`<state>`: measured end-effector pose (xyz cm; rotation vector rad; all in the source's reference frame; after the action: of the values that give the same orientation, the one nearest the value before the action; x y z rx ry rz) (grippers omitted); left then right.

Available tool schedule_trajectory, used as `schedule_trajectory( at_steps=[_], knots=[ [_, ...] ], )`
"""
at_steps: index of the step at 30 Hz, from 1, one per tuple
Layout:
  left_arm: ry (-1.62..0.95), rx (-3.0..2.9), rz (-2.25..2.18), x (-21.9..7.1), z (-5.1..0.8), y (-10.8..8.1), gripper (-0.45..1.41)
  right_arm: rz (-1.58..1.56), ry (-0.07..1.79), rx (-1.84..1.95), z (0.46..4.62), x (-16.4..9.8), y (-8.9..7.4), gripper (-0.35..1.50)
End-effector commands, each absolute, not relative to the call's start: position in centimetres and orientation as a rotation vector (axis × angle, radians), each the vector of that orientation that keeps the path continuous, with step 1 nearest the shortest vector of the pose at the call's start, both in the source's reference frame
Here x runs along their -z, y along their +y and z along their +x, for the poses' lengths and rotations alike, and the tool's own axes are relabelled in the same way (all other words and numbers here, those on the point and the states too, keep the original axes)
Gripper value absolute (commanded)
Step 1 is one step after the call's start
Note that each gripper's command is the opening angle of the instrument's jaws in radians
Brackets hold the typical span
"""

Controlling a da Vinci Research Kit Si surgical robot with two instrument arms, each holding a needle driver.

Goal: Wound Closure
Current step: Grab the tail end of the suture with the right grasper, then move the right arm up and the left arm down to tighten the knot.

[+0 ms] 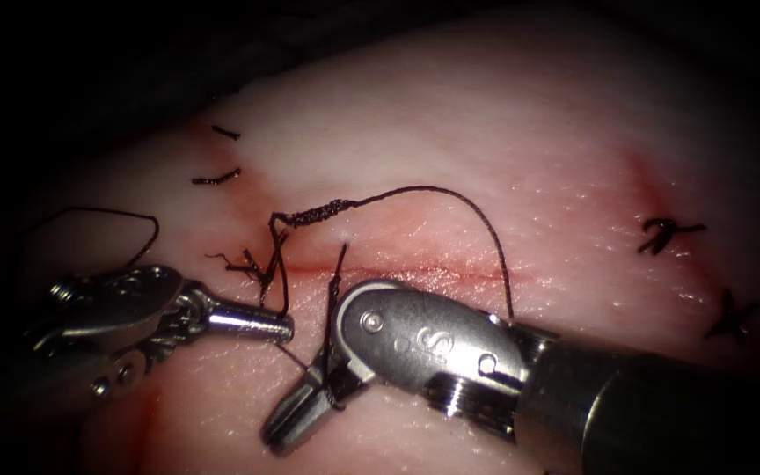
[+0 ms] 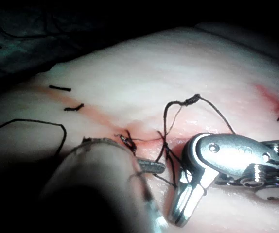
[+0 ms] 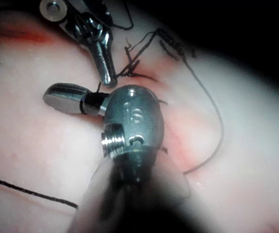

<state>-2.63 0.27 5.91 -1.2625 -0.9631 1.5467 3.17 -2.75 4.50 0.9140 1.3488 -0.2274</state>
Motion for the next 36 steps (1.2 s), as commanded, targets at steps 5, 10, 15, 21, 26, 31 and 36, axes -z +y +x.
schedule_trajectory(
  at_steps=[5, 10, 15, 21, 26, 31, 36],
  knots=[
    [-0.961, -1.549, -1.266, -5.9, -2.66, 0.3, -0.45, 0.917, 1.366, 0.216, 3.27, -4.5, -2.4, -0.35],
    [-0.964, -1.552, -1.265, -5.9, -2.62, 0.3, -0.45, 0.894, 1.423, 0.171, 3.19, -4.5, -2.1, -0.35],
    [-0.949, -1.561, -1.262, -5.8, -2.57, 0.2, -0.45, 0.859, 1.496, 0.096, 3.01, -4.6, -1.8, -0.35],
    [-0.944, -1.574, -1.265, -5.6, -2.54, 0.0, -0.45, 0.837, 1.497, 0.077, 2.94, -4.7, -1.6, -0.35],
    [-0.944, -1.597, -1.282, -5.3, -2.52, -0.2, -0.45, 0.806, 1.503, 0.069, 2.88, -4.8, -1.3, -0.35],
    [-0.936, -1.615, -1.297, -5.0, -2.55, -0.3, -0.45, 0.793, 1.496, 0.06, 2.85, -4.9, -1.2, -0.35],
    [-0.934, -1.626, -1.315, -4.7, -2.71, -0.4, -0.45, 0.758, 1.49, 0.051, 2.84, -5.0, -1.1, -0.35]
  ],
)
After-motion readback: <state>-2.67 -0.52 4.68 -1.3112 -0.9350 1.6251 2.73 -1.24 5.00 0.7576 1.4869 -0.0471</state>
